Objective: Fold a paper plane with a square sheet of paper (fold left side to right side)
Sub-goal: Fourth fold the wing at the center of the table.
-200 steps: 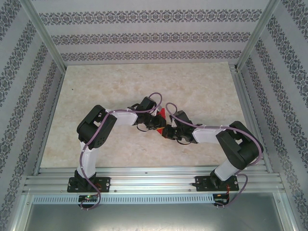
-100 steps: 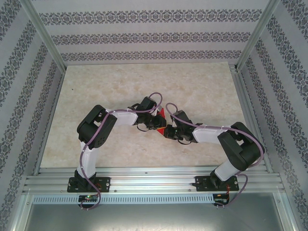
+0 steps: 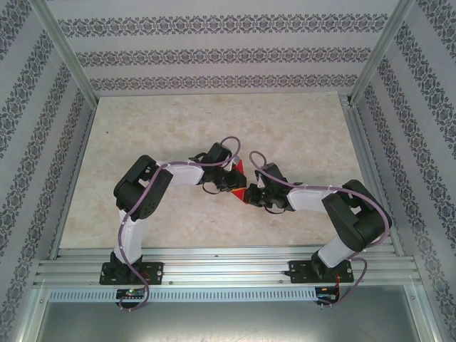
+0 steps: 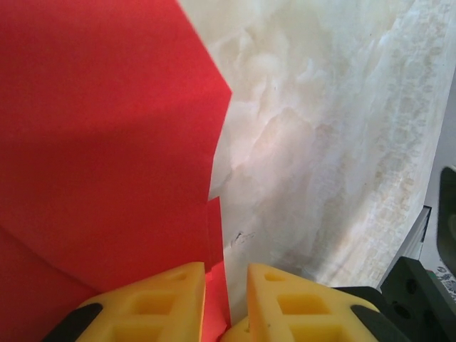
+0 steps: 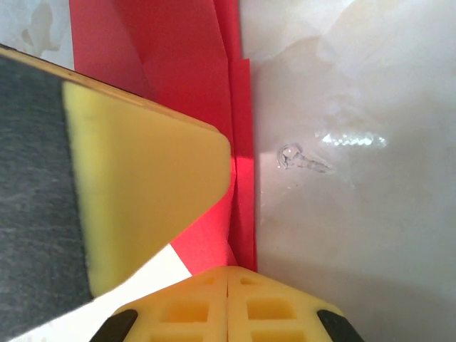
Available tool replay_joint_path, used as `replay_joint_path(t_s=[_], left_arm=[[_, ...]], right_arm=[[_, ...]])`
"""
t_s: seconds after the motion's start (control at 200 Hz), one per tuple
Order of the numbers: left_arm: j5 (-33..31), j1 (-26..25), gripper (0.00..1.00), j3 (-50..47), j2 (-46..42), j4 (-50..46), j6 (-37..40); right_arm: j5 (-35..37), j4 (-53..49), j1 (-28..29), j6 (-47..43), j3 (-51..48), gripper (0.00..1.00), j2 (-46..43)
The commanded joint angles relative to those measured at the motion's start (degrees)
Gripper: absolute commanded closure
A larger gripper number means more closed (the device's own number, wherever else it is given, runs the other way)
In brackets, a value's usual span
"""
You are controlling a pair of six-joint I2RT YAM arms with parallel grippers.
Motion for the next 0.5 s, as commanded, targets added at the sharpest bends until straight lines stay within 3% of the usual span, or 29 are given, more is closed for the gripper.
replay_joint_path(t_s=[0.0,0.255,0.495], left_arm=[[-2.26,2.72,0.73,1.85,-3.18,-4.04,3.32],[-2.87,5.2,0.65,2.41,-9.15,-5.15,5.97],[0.05,4.06,0.78,-4.51,-10.71,0.16,4.93]], right_arm=[[1.77,-7.6,-1.99,1.83,-3.17,0.95,3.83],[0.78,-9.25,-1.93,1.4,-2.17,0.96,8.89],[1.57,-9.36,-1.75,1.38,-1.69,0.97,9.11]])
